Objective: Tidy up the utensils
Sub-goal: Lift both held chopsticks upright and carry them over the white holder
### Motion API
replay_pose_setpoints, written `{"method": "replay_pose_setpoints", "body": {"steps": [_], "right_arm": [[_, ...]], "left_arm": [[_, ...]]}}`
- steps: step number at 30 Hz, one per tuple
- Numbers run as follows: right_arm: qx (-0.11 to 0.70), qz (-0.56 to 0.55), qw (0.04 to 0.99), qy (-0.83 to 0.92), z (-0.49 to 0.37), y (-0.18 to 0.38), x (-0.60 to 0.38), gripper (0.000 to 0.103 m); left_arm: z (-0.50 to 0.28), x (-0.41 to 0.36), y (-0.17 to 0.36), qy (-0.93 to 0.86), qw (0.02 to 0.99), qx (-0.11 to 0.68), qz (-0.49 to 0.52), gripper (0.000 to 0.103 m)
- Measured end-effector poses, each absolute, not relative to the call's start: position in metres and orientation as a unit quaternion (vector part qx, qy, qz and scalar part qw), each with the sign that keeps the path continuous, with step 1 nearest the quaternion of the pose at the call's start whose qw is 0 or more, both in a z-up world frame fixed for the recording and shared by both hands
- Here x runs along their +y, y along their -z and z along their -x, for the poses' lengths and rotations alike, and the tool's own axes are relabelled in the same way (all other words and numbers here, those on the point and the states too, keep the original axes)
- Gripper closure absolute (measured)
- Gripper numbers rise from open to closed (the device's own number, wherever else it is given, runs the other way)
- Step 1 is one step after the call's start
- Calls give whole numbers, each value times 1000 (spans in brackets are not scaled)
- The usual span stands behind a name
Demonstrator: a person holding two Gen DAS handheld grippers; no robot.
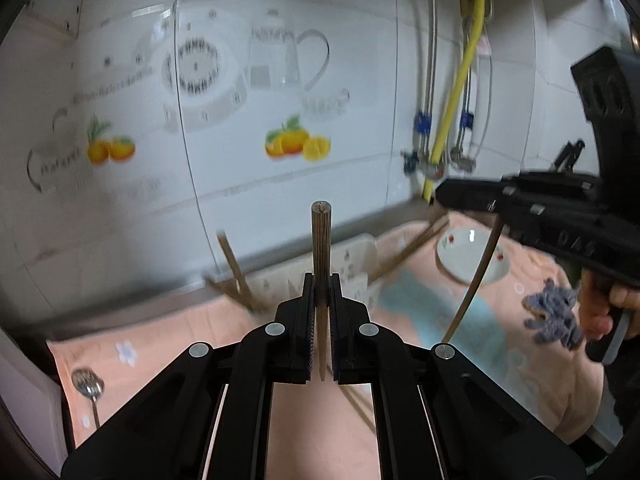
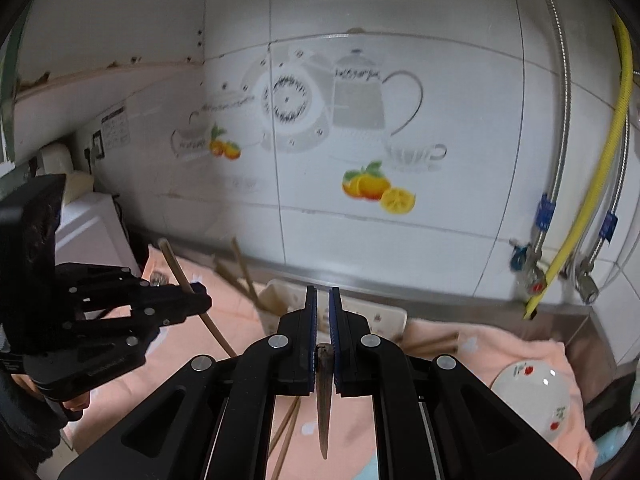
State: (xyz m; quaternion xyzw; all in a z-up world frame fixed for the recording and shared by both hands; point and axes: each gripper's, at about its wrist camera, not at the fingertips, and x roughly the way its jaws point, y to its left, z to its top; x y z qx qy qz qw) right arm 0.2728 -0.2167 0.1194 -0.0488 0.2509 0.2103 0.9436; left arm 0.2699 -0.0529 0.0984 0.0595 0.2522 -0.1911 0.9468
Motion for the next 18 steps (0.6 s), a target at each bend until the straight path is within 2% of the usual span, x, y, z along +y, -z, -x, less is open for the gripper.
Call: {"method": "replay_pose_setpoints", "body": {"steps": [8,18], "right_arm": [[214,38,957,-193,-307,-154,-217,97],[171,8,973,-153,-354,-179,-230,97]], "left_arm": [[-291,-53,-146,174,962,200,-66,98],[-336,-48,-142,165,963,207,-55,98]]}}
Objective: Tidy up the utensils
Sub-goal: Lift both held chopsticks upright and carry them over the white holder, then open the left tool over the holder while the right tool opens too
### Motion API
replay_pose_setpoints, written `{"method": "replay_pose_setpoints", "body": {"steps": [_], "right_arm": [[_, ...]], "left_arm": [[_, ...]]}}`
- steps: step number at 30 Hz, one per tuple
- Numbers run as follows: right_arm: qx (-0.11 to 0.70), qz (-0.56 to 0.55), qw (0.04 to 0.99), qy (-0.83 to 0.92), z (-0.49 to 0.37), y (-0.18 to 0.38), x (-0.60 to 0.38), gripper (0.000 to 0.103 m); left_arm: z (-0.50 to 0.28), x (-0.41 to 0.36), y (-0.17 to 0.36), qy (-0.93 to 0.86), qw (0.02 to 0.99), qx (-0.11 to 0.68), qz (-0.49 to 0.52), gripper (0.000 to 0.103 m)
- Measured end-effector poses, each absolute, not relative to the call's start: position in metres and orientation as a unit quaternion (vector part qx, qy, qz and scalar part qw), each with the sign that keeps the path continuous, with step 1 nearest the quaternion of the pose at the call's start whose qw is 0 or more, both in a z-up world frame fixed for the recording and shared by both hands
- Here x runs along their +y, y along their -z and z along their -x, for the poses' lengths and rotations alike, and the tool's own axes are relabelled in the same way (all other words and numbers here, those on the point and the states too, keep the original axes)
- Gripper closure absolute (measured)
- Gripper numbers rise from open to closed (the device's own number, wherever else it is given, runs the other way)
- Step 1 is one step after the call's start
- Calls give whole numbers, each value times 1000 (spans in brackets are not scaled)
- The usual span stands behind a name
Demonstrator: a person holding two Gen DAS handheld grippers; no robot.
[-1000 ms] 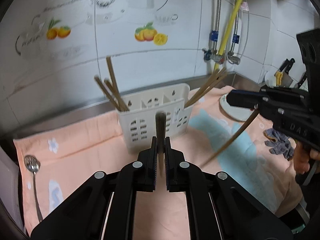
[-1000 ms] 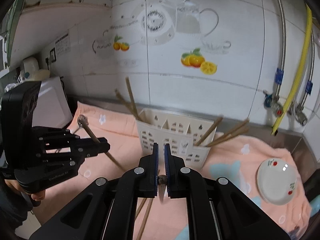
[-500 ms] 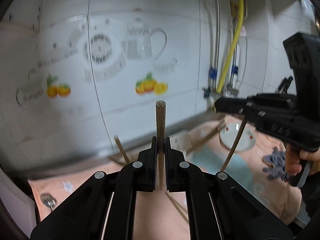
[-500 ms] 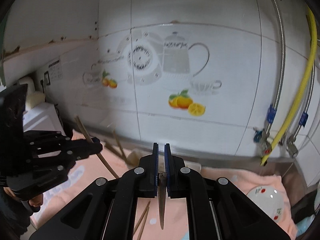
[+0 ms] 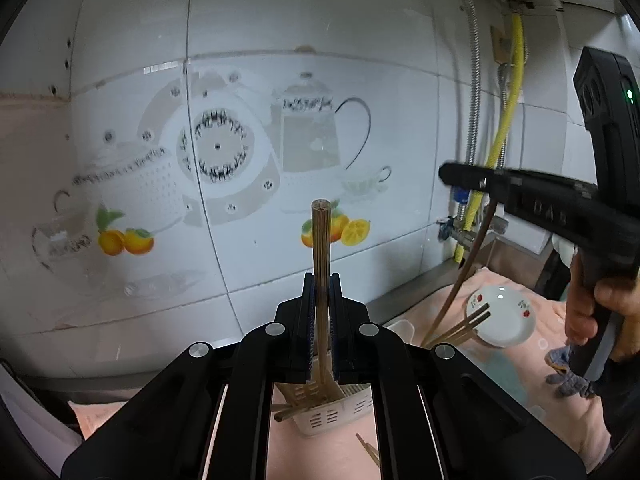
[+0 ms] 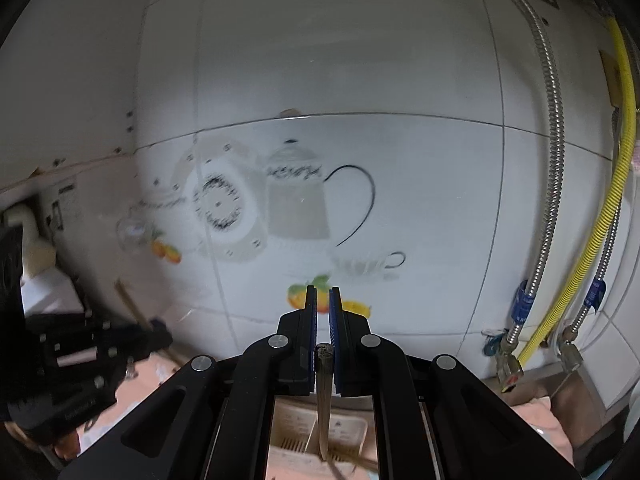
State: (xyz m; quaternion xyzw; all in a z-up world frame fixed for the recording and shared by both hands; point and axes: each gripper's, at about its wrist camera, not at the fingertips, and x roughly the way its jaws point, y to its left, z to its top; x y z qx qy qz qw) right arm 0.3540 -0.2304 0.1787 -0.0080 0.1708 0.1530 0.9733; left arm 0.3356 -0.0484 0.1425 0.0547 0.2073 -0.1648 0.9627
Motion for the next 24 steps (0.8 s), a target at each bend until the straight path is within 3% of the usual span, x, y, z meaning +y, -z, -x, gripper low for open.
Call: {"method": "replay_pose_setpoints", "body": {"steps": [13,24], "right_arm": [[236,11,962,-140,-396,-116,-229,97],[257,11,956,-138,-393,-95,-233,97]], "left_arm": [[-358,-44,-101,167,951,256,-47,98],[-361,-46,-83,163,945,279,-47,97]]}}
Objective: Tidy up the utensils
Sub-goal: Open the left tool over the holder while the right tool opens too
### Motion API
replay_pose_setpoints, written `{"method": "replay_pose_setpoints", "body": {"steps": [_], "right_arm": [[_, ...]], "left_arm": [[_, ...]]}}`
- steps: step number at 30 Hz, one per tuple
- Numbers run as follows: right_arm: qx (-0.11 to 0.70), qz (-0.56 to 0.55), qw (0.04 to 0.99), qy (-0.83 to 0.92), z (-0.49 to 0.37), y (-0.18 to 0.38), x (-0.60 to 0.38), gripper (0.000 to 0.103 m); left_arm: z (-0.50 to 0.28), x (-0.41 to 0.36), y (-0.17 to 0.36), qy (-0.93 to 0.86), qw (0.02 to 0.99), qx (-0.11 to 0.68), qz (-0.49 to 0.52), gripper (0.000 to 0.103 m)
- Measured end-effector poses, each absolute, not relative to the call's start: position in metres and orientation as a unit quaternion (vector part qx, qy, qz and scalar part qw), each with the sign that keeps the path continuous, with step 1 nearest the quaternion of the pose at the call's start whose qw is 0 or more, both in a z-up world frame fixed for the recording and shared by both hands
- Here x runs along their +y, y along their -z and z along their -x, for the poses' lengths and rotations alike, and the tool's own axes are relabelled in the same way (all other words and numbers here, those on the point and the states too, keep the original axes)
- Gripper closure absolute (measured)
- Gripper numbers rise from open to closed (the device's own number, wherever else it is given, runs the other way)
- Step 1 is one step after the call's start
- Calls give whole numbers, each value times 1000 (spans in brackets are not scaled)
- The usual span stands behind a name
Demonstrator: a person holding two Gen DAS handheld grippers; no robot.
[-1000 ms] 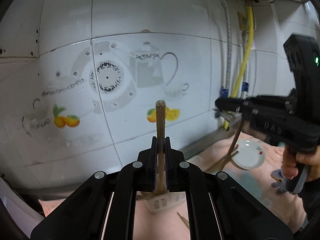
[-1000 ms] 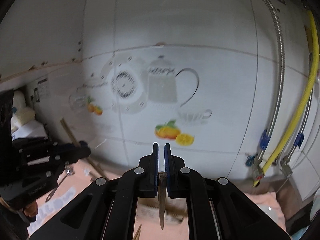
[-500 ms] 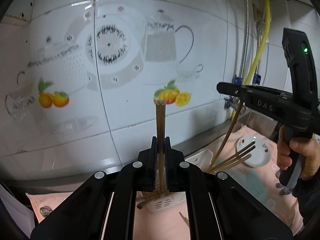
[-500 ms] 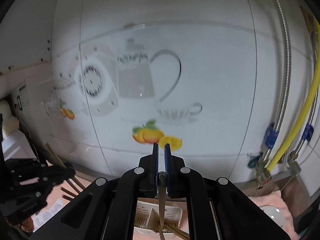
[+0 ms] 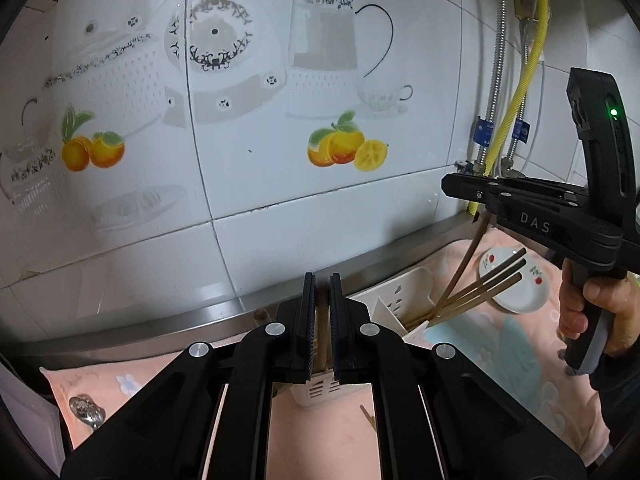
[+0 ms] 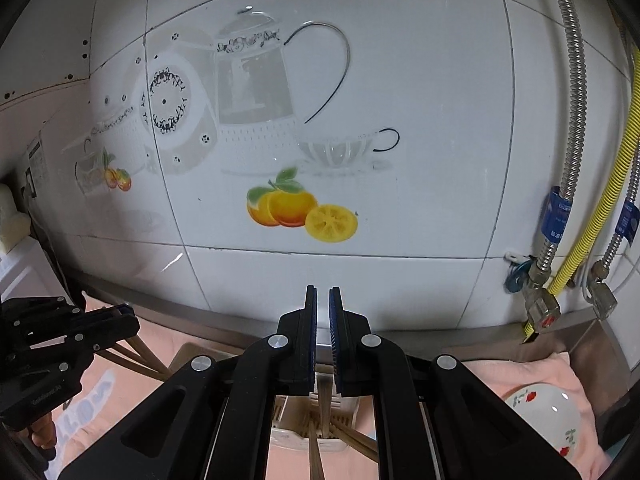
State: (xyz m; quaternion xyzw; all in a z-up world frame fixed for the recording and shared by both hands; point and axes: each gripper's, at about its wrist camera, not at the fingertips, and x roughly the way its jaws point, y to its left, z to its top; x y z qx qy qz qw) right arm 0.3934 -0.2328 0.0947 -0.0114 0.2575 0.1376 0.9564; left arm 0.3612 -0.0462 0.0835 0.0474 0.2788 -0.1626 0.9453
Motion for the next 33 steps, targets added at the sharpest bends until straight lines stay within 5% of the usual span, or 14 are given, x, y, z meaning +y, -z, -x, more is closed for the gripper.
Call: {"method": "replay_pose_setpoints", "body": {"steps": [4,8,24,33], "right_arm": [[255,11,957,-137,-389,-97,-235,86],[246,14,960,-133,-379,-103,-238,75],[208,27,968,-140,-296,-117,-241,46],[212,23,967,-141,-255,-95,-242,24]], "left_arm": [[-359,-45,-84,161,946,279,-45,94],[-352,-42,-88,155,949,270,-44,71],[-285,-28,-94,146,956,250,-33,39],[-249,-18,-81,139,959,247,-21,12]]}}
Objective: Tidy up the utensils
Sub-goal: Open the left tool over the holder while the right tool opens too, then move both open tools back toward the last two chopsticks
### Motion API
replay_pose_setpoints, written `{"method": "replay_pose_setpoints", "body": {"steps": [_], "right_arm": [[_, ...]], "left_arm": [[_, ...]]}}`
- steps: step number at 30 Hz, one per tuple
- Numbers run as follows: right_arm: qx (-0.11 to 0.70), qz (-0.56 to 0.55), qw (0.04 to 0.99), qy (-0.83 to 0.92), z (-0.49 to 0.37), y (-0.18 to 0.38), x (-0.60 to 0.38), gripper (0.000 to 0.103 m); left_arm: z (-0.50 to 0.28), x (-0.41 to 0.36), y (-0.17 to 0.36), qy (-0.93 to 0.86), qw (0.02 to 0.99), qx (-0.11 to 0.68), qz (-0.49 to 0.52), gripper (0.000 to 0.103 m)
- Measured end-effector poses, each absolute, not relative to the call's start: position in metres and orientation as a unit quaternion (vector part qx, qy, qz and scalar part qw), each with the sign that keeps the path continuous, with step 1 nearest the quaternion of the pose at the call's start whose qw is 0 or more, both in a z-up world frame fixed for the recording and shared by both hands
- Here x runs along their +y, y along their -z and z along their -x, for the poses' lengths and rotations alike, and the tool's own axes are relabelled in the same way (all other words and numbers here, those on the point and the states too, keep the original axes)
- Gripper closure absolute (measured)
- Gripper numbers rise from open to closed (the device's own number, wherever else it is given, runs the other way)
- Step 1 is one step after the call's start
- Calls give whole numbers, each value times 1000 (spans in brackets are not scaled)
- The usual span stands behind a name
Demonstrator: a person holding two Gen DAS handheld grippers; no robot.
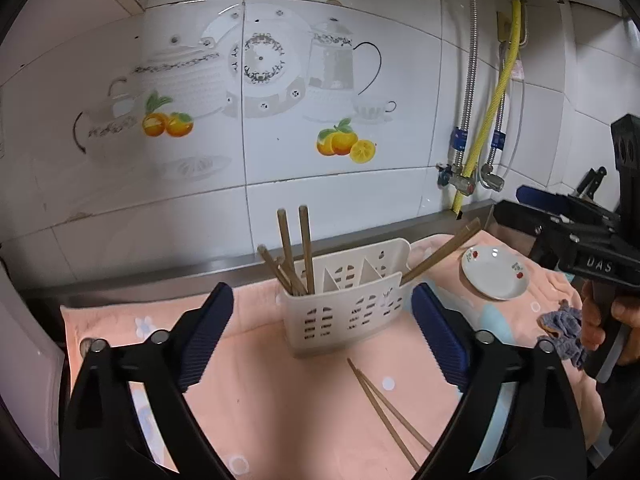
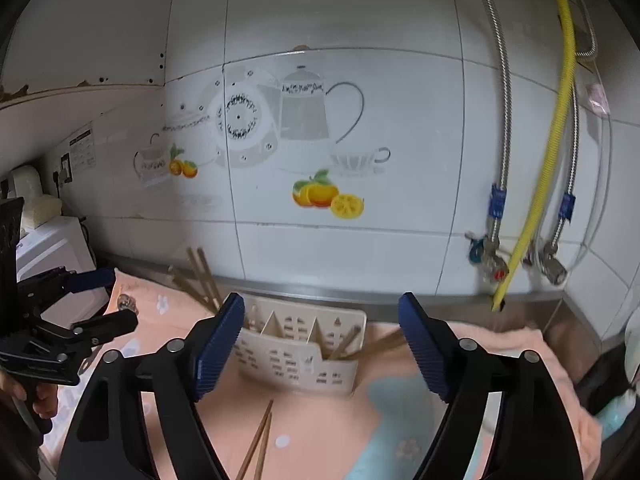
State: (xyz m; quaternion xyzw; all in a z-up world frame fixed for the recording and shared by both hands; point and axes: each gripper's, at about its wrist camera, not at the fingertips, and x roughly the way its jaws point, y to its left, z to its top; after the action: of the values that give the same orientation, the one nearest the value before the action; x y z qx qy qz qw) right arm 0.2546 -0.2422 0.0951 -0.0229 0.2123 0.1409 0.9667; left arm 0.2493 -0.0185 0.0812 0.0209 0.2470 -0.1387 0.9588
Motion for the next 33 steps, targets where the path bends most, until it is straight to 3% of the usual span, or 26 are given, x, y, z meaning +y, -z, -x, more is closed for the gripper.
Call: {"method": "replay_pose_setpoints", "body": {"steps": [5,33], "right_arm": [[224,5,964,-142,-241,-77,-246,15],[309,21,941,-137,-196,29,-235,13]], "left_arm": [[-236,-16,-69,130,959,251,-28,5],[-204,6,17,71,947,312,-15,5]]}}
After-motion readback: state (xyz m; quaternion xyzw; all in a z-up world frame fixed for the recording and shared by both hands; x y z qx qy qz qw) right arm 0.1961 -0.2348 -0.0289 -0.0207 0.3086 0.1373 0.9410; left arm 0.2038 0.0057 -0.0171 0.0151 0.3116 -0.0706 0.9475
